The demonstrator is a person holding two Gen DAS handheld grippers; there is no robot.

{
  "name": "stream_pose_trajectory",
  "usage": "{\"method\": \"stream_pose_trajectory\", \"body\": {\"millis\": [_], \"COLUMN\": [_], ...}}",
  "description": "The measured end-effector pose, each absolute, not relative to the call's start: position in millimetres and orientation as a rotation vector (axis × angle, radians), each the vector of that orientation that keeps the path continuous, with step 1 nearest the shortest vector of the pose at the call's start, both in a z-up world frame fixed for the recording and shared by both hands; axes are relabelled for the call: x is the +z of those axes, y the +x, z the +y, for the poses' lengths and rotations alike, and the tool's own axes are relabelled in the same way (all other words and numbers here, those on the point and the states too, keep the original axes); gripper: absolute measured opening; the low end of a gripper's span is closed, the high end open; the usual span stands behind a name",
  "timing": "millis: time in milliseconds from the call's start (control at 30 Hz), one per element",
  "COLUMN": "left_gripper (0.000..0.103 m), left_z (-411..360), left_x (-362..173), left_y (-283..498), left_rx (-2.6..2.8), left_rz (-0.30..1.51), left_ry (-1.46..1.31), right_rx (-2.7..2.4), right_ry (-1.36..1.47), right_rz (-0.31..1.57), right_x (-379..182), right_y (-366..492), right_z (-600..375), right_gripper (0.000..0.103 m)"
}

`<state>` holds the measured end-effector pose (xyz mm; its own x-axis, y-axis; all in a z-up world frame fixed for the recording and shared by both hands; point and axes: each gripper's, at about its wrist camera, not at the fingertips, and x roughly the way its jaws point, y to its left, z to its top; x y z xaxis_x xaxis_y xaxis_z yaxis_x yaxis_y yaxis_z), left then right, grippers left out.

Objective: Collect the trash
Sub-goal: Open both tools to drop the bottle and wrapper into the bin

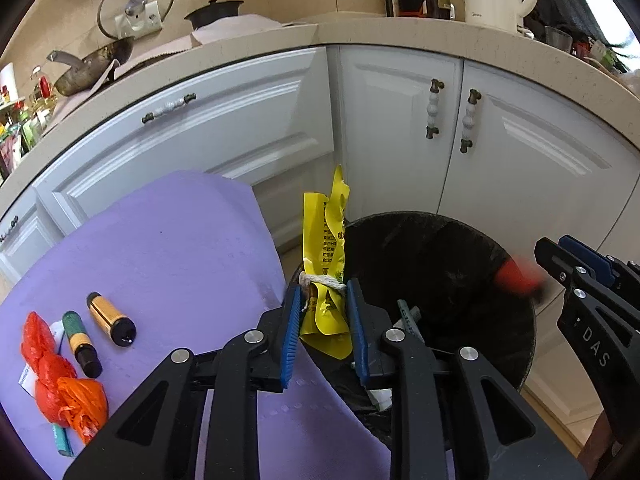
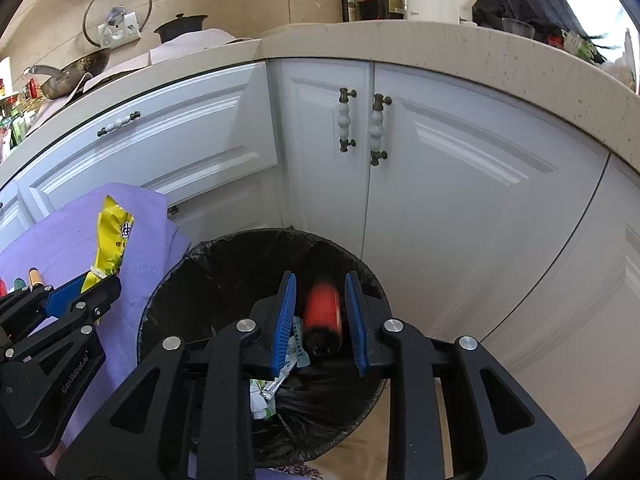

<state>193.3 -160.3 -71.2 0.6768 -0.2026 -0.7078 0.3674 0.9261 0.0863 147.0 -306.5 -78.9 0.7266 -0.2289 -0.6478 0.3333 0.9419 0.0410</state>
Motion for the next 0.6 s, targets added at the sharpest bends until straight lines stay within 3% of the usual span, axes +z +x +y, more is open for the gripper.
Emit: {"method": "stream_pose_trajectory", "body": {"millis": [200, 467, 600], "left_gripper": [0.033, 0.034, 0.034], "left_z": [-156.9, -143.9, -128.3], "left_x": [-70.7, -62.7, -57.7], "left_y": [192.4, 185.4, 179.3], "left_rx": [-0.318, -0.315, -0.298], "left_rz": [0.763, 0.753, 0.751], "left_ry": [0.221, 0.198, 0.181], "right_rx": [-0.320, -0.315, -0.293], "right_ry": [0.157, 0.159, 0.150], "right_rz": [0.691, 0.690, 0.690], "right_x": [-78.8, -75.5, -72.9], "right_y": [145.0, 141.3, 140.0], "right_z": [-305.2, -295.7, -282.1], "right_gripper": [0.025, 0.027, 0.034]}}
